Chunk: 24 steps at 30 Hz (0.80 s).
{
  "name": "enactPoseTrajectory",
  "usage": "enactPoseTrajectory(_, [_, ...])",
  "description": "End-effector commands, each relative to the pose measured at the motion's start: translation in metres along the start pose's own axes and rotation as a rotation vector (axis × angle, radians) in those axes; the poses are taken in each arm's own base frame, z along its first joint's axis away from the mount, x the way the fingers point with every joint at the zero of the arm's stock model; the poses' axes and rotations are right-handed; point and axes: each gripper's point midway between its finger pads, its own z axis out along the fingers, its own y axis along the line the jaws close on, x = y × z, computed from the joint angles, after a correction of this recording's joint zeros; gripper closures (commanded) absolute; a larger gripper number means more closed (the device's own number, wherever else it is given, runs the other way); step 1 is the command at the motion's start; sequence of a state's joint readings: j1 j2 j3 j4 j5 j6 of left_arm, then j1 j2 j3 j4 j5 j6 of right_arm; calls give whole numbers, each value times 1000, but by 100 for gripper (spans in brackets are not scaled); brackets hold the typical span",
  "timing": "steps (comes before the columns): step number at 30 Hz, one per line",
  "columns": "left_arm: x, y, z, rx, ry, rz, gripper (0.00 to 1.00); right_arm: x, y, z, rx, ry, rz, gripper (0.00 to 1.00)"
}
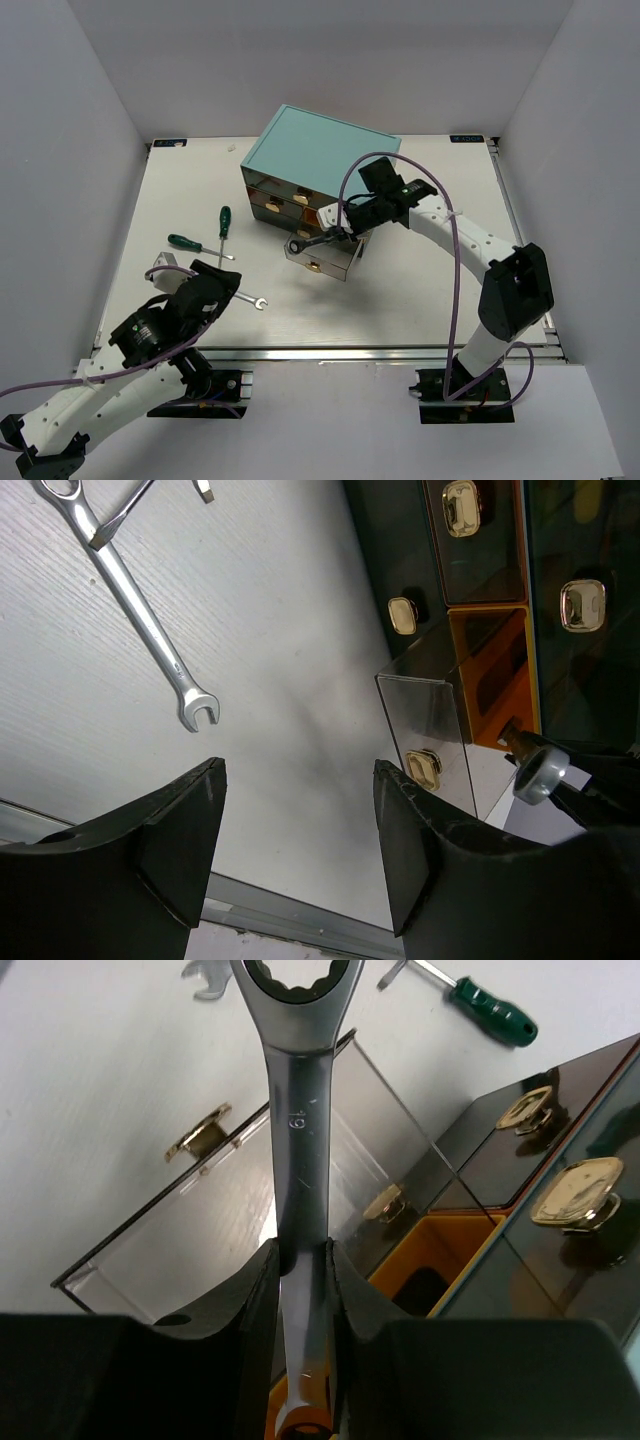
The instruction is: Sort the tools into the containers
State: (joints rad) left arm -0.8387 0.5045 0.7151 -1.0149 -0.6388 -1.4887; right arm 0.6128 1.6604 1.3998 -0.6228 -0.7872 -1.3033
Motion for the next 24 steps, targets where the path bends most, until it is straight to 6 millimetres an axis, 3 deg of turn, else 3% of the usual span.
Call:
enactPoseTrajectory(1, [-4, 0, 0, 5, -17, -4, 30, -4, -17, -11, 23, 40, -89, 100])
enactPoseTrajectory(9, [-4, 0, 0, 3, -18, -2, 30, 12, -25, -16, 86, 133, -44, 100])
enactPoseTrajectory(17, [-3, -1, 1, 6, -15, -2, 30, 12, -33, -16, 151, 159, 34, 92])
enactPoseTrajectory(18, [-3, -1, 2, 5, -17, -3, 30, 15, -31, -14, 158, 167, 54, 90])
enactPoseTrajectory(21, [-4, -1, 1, 3, -18, -2, 30, 13, -33, -14, 175, 166, 54, 67])
enactPoseTrajectory(24, [-5, -2, -1, 4, -18, -1, 30, 5, -30, -15, 168, 138, 56, 55])
